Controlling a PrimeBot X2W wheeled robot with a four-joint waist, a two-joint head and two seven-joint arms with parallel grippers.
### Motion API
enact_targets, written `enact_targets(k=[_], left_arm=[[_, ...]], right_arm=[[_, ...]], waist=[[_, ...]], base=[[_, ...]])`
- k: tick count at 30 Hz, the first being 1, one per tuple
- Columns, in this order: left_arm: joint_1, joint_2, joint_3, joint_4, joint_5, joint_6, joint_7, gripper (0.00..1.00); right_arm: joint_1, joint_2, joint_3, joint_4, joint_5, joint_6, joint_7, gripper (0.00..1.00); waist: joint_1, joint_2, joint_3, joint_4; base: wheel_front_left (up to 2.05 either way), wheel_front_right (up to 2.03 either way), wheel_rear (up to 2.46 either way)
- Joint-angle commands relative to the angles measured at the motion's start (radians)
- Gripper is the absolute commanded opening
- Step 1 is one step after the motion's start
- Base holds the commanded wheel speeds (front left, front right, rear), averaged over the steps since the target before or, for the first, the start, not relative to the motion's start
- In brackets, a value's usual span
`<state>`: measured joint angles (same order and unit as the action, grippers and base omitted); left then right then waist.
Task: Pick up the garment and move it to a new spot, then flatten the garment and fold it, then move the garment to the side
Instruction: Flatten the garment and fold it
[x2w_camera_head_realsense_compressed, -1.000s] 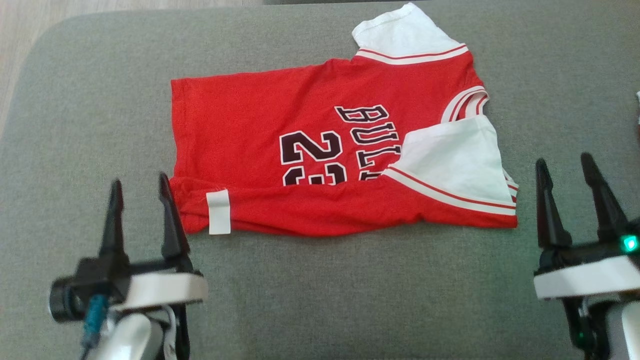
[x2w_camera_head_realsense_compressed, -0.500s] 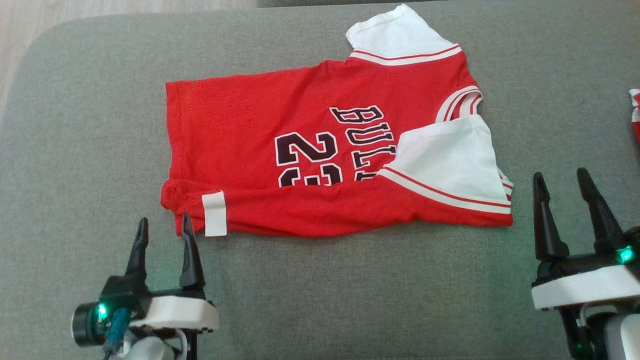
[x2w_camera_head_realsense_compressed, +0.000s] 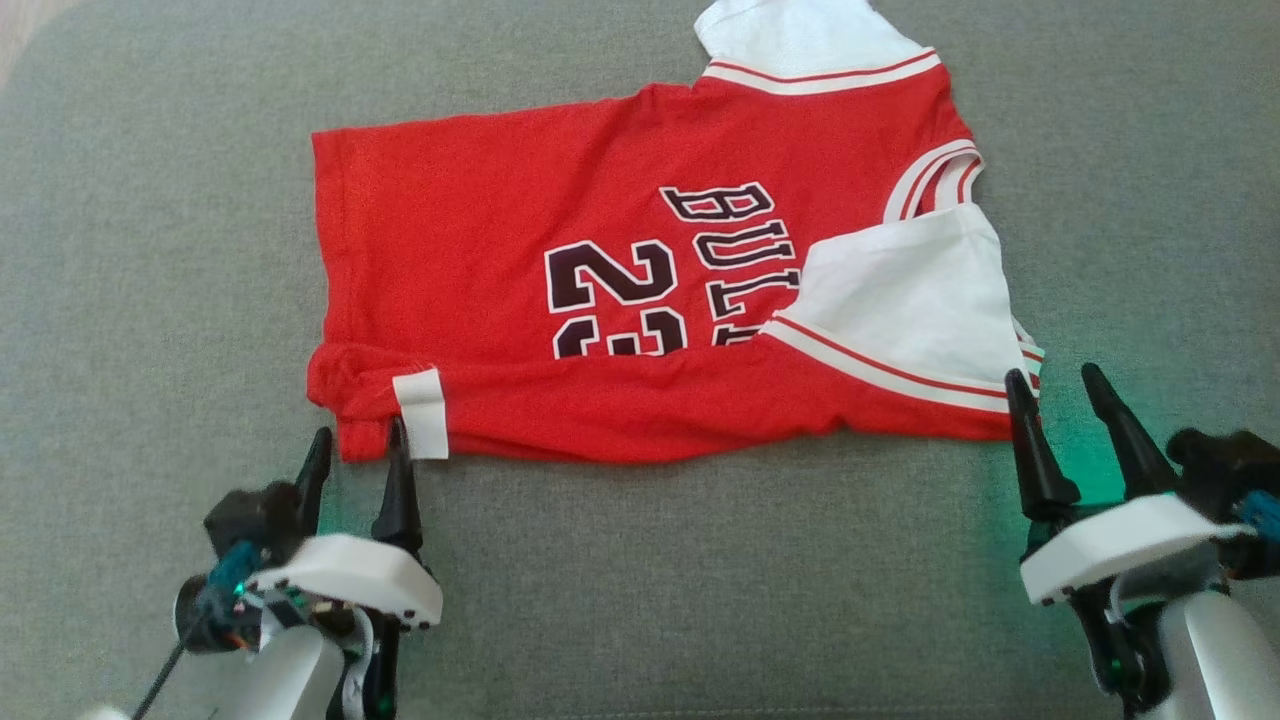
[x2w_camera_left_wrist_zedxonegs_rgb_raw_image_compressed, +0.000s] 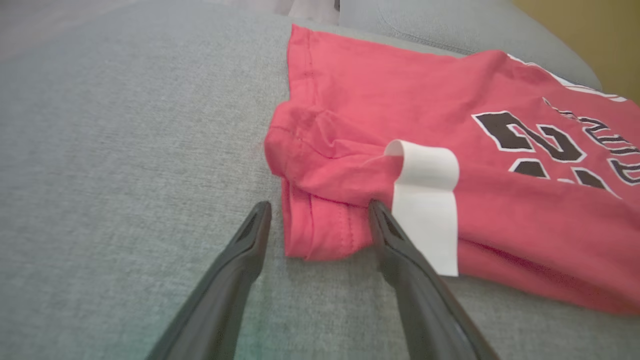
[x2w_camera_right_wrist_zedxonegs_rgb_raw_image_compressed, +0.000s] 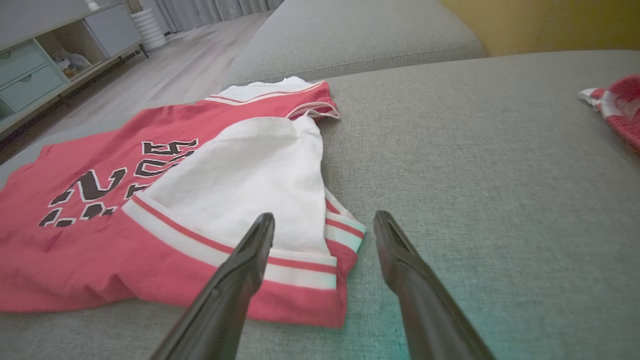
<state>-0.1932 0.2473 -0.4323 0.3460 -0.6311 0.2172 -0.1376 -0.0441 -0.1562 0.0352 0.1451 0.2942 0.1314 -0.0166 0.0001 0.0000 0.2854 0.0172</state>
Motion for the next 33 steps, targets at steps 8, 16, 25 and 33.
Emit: enact_targets(k=[8,16,25,33], left_arm=[[-0.041,0.017,0.022,0.030,-0.074,-0.026,0.154,1.00],[-0.016,0.029,0.014,-0.016,-0.127,-0.051,0.244,0.00],[0.009,0.057,0.042,-0.188,-0.090,-0.007,0.168,0.00],[0.119,0.133,0.061,-0.453,-0.086,0.079,0.251,0.00]], right_arm=[[-0.084,-0.037,0.066,0.087,0.023,-0.001,0.069,1.00],[-0.143,-0.057,0.114,0.165,0.067,-0.001,0.169,0.63],[-0.129,-0.065,0.075,0.107,0.125,-0.001,0.163,0.00],[0.044,-0.046,-0.024,-0.157,0.129,-0.001,0.267,0.00]], waist=[[-0.0001,0.0000,0.014,-0.007],[-0.0001,0.0000,0.019,-0.005],[-0.0001,0.0000,0.001,0.018],[-0.0001,0.0000,-0.032,0.023]], base=[[0.00,0.00,0.00],[0.00,0.00,0.00],[0.00,0.00,0.00],[0.00,0.00,0.00]])
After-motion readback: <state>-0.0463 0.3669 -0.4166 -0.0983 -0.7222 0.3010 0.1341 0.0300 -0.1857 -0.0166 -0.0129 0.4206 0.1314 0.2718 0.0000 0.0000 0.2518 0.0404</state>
